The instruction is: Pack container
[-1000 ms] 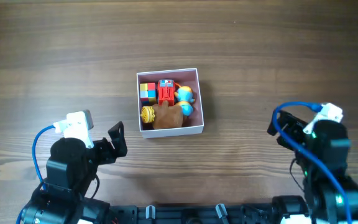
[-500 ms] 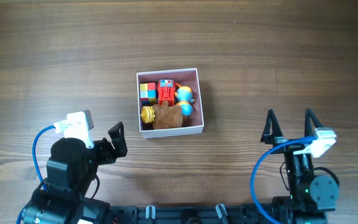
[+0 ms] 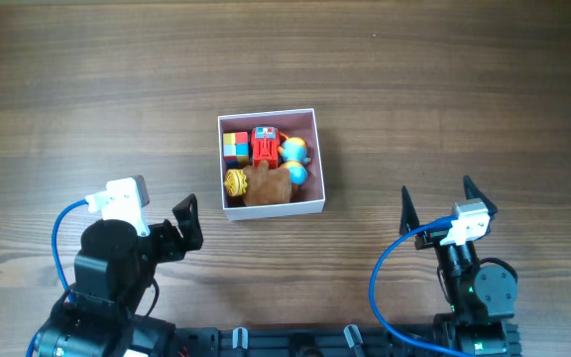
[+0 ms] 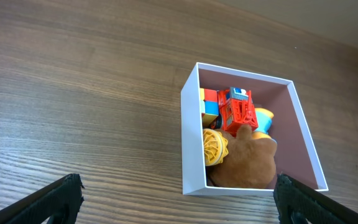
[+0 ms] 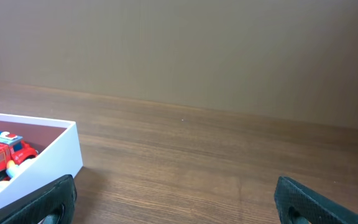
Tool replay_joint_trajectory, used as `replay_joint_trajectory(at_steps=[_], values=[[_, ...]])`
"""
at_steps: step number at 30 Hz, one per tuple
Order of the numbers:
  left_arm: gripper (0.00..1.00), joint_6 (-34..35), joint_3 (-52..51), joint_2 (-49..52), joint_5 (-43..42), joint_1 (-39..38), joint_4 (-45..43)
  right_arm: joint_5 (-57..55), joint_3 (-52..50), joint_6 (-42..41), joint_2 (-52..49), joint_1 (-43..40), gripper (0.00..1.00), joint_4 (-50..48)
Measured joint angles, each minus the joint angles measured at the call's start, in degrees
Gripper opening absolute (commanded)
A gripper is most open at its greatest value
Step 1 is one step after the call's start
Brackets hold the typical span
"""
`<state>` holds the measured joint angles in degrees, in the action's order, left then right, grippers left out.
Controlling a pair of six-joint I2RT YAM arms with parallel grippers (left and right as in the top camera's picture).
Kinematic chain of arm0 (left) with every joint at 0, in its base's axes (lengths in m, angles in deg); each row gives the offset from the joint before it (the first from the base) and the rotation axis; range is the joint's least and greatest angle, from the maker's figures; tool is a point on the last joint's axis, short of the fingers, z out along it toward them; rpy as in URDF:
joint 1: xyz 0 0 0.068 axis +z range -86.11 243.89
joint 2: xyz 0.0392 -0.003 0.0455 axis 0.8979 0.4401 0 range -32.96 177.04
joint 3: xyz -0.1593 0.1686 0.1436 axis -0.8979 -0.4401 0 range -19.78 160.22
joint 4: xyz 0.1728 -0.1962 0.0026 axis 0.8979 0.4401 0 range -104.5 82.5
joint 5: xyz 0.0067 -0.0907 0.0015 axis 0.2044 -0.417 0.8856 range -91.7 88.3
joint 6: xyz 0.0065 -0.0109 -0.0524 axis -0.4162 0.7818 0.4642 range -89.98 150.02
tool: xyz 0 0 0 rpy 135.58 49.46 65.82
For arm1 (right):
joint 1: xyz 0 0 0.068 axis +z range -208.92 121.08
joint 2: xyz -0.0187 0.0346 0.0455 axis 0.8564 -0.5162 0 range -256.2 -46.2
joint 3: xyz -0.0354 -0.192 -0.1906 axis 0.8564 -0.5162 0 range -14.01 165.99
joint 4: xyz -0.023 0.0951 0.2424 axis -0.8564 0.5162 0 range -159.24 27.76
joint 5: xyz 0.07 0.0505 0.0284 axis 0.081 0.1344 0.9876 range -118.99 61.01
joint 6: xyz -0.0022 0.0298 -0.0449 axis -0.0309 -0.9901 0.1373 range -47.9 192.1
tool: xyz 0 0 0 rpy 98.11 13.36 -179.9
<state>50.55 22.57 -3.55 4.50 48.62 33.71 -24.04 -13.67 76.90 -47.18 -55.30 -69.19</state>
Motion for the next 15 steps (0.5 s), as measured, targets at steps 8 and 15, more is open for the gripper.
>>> replay_joint_trajectory(at_steps=[8, 15], values=[[1.0, 0.02, 0.0, 0.0, 0.0, 0.0, 0.0, 0.0, 0.0, 0.0, 0.0, 0.0, 1.0, 0.0], [1.0, -0.72, -0.26, -0.33, 1.42, 1.25, 2.29, 0.0, 0.0, 0.0, 0.0, 0.0, 1.0, -0.04]])
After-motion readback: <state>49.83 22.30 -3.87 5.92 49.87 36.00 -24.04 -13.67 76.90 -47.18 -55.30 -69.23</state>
